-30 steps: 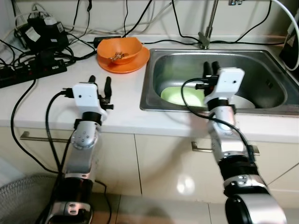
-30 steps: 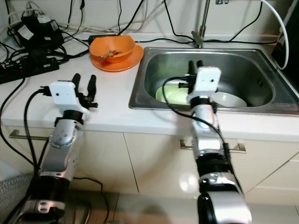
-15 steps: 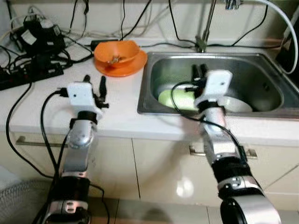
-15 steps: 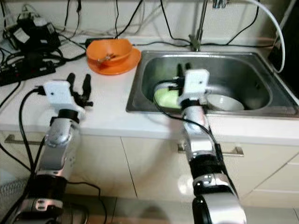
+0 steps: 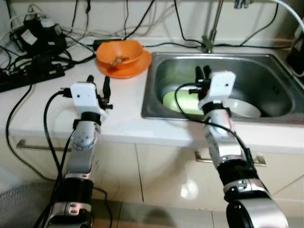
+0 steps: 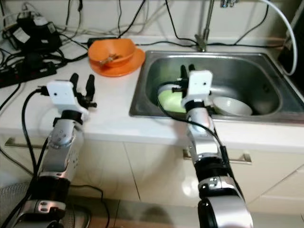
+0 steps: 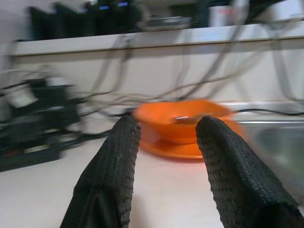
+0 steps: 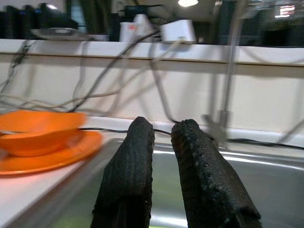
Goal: Kitchen organization
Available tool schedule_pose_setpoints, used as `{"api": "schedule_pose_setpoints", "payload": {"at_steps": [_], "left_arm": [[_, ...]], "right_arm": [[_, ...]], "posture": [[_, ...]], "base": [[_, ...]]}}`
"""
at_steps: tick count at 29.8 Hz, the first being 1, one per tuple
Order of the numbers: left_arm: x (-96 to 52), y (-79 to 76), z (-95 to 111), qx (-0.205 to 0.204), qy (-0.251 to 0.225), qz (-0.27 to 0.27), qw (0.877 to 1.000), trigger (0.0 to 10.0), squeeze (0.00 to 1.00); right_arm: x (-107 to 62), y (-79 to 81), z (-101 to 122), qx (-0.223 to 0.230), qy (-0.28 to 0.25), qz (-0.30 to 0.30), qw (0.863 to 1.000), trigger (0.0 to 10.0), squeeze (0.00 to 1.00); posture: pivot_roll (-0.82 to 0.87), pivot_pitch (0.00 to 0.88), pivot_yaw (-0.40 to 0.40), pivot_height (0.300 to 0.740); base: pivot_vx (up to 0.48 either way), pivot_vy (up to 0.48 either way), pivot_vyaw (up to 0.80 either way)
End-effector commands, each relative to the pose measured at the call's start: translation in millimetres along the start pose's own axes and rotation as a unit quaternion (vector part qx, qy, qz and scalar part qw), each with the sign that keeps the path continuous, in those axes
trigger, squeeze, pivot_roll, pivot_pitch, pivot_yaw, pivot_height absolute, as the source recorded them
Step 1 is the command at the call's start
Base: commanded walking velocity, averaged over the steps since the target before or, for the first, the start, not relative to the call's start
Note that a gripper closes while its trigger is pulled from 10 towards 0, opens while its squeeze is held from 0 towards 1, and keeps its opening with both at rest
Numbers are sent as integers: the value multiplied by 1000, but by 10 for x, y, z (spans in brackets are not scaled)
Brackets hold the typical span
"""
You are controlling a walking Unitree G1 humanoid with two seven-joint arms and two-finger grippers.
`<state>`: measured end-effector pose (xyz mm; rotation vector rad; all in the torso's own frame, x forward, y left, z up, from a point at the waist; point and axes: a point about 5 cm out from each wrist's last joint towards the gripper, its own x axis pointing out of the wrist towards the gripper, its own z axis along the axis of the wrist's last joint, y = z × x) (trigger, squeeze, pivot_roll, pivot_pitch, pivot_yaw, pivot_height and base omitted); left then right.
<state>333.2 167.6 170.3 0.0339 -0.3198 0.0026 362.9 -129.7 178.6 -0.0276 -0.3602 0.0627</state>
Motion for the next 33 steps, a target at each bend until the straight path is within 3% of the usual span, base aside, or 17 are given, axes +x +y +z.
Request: {"api": "schedule_pose_setpoints", "payload": {"at_steps": [1, 16, 21, 33], "left_arm": [[5, 53, 12, 9, -2, 6, 1000, 10000, 0], [8, 49, 9, 11, 0, 3, 1000, 10000, 0], [7, 43, 8, 11, 0, 1, 1000, 10000, 0], [-1, 24, 7, 10, 1, -4, 1000, 10000, 0]], "right_arm": [[36, 82, 37, 8, -5, 12, 1000, 10000, 0], [35, 57, 6, 23, 7, -1, 1000, 10000, 0], [40, 38, 14, 35, 4, -6, 999, 10000, 0], [29, 77, 20, 30, -1, 1, 1000, 10000, 0]], "posture": [[139, 0, 50, 740], [142, 0, 52, 740], [142, 0, 55, 740], [146, 0, 53, 740]], "base": [[300, 0, 800], [300, 0, 0], [300, 0, -800], [301, 0, 0]]}}
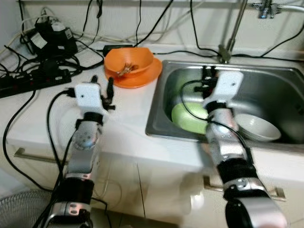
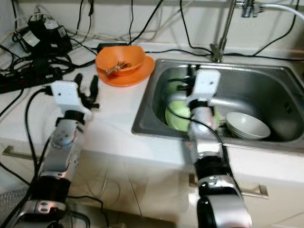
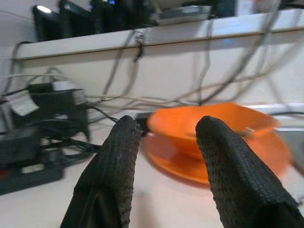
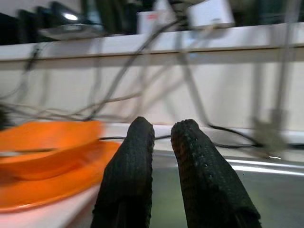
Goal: Kitchen organization
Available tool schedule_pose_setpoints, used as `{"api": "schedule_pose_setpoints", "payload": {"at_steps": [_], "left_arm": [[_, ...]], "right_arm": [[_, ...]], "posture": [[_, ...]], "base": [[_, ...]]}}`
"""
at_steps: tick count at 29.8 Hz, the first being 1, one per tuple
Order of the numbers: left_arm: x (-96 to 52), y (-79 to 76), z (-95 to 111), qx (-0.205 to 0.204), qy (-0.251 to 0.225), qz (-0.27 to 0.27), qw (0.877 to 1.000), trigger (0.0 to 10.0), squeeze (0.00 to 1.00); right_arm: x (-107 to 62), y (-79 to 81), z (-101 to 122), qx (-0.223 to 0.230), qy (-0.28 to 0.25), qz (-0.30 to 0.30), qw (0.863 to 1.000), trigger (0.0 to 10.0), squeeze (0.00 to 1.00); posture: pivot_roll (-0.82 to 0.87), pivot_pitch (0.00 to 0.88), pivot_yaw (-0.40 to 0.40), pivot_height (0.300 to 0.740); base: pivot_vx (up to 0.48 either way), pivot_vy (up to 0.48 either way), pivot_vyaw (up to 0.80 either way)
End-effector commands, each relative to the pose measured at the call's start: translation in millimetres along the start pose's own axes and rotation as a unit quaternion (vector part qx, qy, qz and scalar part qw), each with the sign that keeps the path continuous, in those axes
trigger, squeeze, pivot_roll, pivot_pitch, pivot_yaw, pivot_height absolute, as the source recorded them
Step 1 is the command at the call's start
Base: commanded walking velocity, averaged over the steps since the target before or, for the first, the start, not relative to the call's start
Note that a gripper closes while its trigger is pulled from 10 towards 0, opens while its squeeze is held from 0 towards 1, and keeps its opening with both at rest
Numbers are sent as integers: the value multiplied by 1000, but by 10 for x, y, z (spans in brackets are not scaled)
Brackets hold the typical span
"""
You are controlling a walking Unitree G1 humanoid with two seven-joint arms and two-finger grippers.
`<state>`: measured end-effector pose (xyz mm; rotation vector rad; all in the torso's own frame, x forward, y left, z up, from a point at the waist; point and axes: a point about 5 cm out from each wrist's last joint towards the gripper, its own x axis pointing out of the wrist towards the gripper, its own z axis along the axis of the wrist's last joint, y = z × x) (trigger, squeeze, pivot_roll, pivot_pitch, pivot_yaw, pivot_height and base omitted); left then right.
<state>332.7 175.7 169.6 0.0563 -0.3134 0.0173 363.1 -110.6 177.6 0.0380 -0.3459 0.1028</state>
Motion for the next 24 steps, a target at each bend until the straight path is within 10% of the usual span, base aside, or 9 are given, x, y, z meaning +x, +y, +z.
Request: {"api": "schedule_pose_setpoints", "payload": {"at_steps": [1, 24], "left_arm": [[4, -61, 17, -2, -3, -10, 1000, 10000, 0], [-24, -203, 69, -35, 24, -104, 994, 10000, 0]], "right_arm": [[14, -112, 36, -5, -7, -13, 1000, 10000, 0], [13, -93, 26, -1, -5, -13, 1000, 10000, 0]], "posture": [[146, 0, 52, 740], [153, 4, 53, 740]], "base": [[300, 0, 0], [102, 0, 0]]}}
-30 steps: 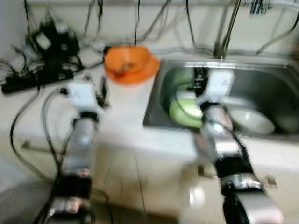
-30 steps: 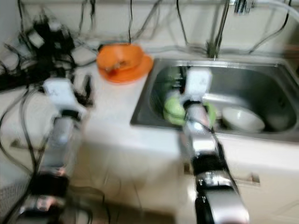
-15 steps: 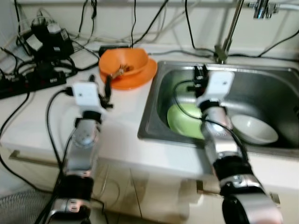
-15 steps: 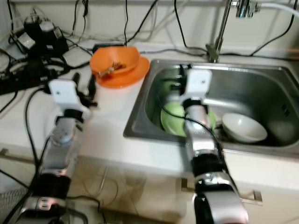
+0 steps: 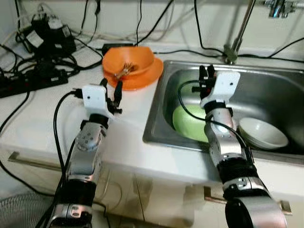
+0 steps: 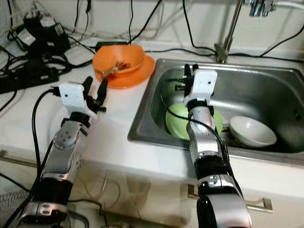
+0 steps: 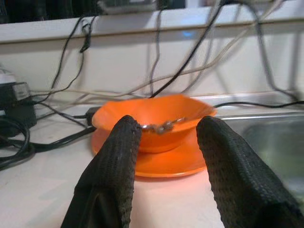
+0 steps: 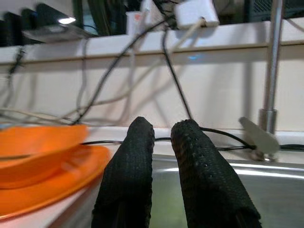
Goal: Kitchen organization
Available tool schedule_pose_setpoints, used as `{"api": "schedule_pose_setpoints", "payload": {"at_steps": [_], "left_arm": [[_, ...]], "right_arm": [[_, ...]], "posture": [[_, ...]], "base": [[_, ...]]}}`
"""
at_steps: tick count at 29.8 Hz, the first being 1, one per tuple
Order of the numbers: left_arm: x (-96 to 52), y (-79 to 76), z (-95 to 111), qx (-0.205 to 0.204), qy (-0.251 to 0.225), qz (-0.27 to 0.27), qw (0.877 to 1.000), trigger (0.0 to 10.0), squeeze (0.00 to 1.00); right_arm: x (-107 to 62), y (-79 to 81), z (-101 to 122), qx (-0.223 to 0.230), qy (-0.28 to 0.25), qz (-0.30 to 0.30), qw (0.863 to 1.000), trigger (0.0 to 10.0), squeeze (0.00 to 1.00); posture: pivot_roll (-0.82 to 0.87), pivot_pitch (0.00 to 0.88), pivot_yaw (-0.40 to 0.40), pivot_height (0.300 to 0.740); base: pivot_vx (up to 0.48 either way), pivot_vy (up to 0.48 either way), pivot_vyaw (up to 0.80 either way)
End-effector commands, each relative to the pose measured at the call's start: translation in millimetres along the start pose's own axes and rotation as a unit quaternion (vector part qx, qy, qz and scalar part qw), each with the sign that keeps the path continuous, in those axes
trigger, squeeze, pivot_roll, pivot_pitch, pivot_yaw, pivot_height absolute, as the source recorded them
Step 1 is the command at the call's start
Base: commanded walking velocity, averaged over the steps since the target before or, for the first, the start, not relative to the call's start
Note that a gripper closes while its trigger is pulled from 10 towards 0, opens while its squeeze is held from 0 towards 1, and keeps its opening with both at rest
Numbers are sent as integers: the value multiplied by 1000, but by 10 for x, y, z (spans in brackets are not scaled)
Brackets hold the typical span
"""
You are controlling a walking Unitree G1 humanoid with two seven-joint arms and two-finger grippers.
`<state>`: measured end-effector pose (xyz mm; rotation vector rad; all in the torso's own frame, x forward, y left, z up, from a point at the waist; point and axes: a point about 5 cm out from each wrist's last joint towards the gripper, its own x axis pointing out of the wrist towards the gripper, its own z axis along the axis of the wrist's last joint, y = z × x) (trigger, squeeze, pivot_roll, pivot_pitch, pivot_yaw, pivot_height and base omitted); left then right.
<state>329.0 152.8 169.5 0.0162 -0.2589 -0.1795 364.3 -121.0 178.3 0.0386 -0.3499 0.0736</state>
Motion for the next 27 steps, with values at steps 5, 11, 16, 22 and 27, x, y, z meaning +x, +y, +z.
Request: {"api": "schedule_pose_setpoints", "payload": {"at_steps": [5, 11, 16, 22, 27], "left_arm": [[-15, 46, 13, 4, 33, -24, 999, 10000, 0], [13, 45, -16, 4, 70, -31, 997, 10000, 0], [79, 3, 43, -7, 76, -35, 996, 10000, 0], [136, 78, -15, 6, 107, 1, 994, 10000, 0], [177, 108, -55, 22, 135, 5, 991, 10000, 0]], "right_arm": [[7, 18, 11, 2, -1, 2, 1000, 10000, 0], [11, 24, 11, 3, 0, 3, 1000, 10000, 0], [15, 33, 7, 2, 2, 4, 1000, 10000, 0], [18, 48, -2, 2, 5, 7, 1000, 10000, 0], [17, 62, -14, 1, 8, 11, 1000, 10000, 0]], "posture": [[159, 10, 57, 740], [160, 17, 60, 740], [157, 19, 64, 740], [155, 16, 67, 740], [156, 13, 69, 740]], "base": [[0, 0, 0], [0, 0, 0], [0, 0, 0], [0, 0, 0], [0, 0, 0]]}}
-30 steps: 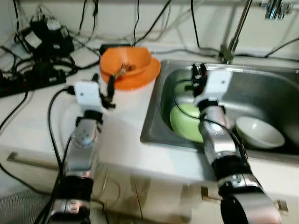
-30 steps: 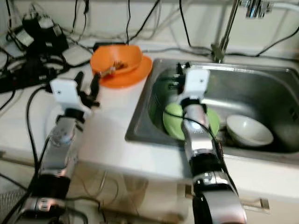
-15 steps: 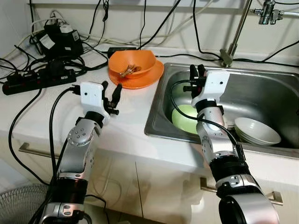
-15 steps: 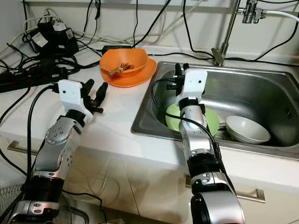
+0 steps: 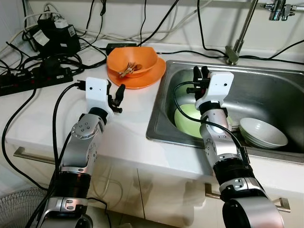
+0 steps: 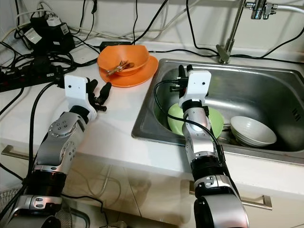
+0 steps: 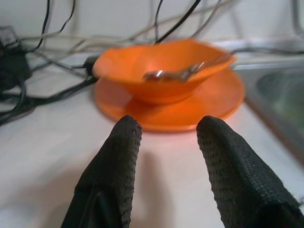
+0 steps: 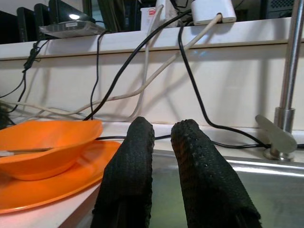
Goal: Kitchen organization
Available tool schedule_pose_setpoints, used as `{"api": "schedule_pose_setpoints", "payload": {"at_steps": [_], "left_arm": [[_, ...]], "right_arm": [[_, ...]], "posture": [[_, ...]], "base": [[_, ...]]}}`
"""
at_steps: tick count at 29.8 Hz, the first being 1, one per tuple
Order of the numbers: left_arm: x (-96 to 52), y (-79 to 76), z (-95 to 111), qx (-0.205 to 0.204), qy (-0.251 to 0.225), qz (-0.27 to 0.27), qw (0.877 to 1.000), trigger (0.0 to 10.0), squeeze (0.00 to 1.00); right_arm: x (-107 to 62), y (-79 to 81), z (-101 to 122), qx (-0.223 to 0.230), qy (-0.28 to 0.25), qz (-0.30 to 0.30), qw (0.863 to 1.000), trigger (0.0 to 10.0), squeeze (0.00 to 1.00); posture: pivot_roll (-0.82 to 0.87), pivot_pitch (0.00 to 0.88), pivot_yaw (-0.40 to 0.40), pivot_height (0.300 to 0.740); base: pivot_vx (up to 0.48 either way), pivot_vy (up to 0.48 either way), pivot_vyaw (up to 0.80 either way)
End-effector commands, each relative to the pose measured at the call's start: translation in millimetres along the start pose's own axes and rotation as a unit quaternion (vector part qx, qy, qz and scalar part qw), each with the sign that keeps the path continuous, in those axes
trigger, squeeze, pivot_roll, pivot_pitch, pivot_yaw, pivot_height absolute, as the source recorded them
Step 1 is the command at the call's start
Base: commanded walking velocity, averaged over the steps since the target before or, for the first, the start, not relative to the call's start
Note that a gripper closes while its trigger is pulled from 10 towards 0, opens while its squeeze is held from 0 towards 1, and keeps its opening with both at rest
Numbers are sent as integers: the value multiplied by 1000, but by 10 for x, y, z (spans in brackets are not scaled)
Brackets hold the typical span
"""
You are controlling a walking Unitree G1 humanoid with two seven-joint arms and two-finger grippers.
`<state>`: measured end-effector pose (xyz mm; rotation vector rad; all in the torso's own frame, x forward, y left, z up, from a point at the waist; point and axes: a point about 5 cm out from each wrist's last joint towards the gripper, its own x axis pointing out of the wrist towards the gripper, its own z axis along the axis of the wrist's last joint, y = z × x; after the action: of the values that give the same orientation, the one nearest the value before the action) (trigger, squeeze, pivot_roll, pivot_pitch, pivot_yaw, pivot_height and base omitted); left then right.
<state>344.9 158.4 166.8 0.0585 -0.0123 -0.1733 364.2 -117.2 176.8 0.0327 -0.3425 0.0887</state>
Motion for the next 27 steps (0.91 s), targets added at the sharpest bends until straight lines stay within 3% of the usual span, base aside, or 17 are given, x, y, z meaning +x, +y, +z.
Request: {"api": "schedule_pose_setpoints", "payload": {"at_steps": [1, 17, 27], "left_arm": [[54, 37, 8, 14, 18, 10, 1000, 10000, 0], [360, 95, -70, 7, 84, 4, 996, 10000, 0], [525, 98, 54, 11, 78, -4, 997, 10000, 0]], "right_arm": [[21, 28, 1, 3, 4, 4, 1000, 10000, 0], [-44, 70, 7, 2, -1, 11, 1000, 10000, 0], [-216, 61, 30, 4, -5, 5, 1000, 10000, 0]], "posture": [[156, 13, 69, 740], [109, 32, 94, 740], [55, 112, 119, 740]], "base": [[0, 0, 0], [0, 0, 0], [0, 0, 0]]}}
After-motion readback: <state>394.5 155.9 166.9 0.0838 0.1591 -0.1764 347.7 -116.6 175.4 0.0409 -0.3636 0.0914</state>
